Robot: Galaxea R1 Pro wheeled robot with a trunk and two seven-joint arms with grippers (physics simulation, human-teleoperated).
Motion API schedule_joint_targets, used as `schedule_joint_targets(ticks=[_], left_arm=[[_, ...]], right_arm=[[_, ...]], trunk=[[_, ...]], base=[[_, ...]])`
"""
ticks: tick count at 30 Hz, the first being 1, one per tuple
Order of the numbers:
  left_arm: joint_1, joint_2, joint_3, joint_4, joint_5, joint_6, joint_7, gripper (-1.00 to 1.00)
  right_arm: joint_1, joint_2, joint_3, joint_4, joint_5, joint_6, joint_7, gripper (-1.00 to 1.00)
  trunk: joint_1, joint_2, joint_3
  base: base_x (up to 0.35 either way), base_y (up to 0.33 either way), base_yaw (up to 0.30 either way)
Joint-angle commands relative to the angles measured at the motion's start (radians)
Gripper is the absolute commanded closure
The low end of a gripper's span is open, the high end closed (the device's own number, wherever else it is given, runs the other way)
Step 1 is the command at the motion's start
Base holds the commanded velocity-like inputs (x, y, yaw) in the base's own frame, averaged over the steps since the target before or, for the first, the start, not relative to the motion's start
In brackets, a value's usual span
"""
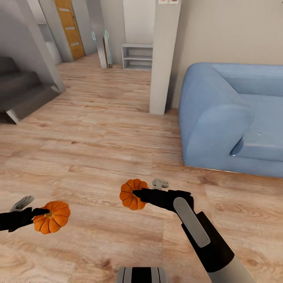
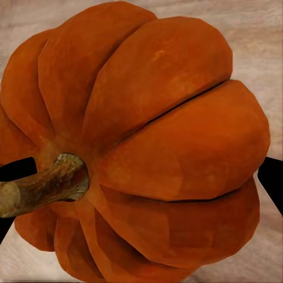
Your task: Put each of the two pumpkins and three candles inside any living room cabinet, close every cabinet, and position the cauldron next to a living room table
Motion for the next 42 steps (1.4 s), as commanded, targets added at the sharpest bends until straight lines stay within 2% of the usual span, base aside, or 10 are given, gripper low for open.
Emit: schedule_joint_targets(ticks=[1, 13, 23, 27, 33, 37, 42], left_arm=[[-0.001, 0.006, -0.001, 0.001, 0.007, 0.007, -0.004, 1.00], [0.001, 0.024, -0.001, 0.006, 0.007, 0.008, -0.004, 1.00], [0.007, 0.075, 0.000, 0.015, 0.017, 0.008, -0.004, 1.00], [0.007, 0.081, 0.001, 0.017, 0.018, 0.007, -0.005, 1.00], [0.007, 0.085, 0.002, 0.018, 0.021, 0.008, -0.005, 1.00], [0.007, 0.101, 0.012, 0.020, 0.026, 0.009, -0.006, 1.00], [0.007, 0.106, 0.015, 0.020, 0.027, 0.009, -0.005, 1.00]], right_arm=[[0.000, 0.000, 0.000, -0.001, -0.011, 0.001, -0.010, 1.00], [0.000, 0.001, 0.000, -0.002, -0.011, 0.002, -0.010, 1.00], [0.000, 0.001, 0.001, -0.001, -0.011, 0.003, -0.009, 1.00], [0.000, 0.003, 0.002, -0.001, -0.013, 0.003, -0.008, 1.00], [0.000, 0.024, 0.027, 0.000, -0.013, 0.003, -0.009, 1.00], [0.000, 0.025, 0.029, 0.001, -0.012, 0.003, -0.009, 1.00], [0.000, 0.024, 0.028, 0.001, -0.013, 0.002, -0.008, 1.00]], trunk=[[-0.001, 0.000, 0.002], [-0.006, 0.003, 0.035], [-0.006, 0.003, 0.023], [-0.006, 0.003, 0.018], [-0.006, 0.003, 0.010], [-0.008, 0.004, 0.020], [-0.010, 0.005, 0.032]], base=[[0.000, 0.000, 0.237], [0.000, 0.000, 0.234], [0.021, 0.005, 0.227], [0.236, 0.118, 0.216], [0.155, 0.076, 0.179], [0.010, 0.004, 0.167], [0.001, 0.001, 0.164]])
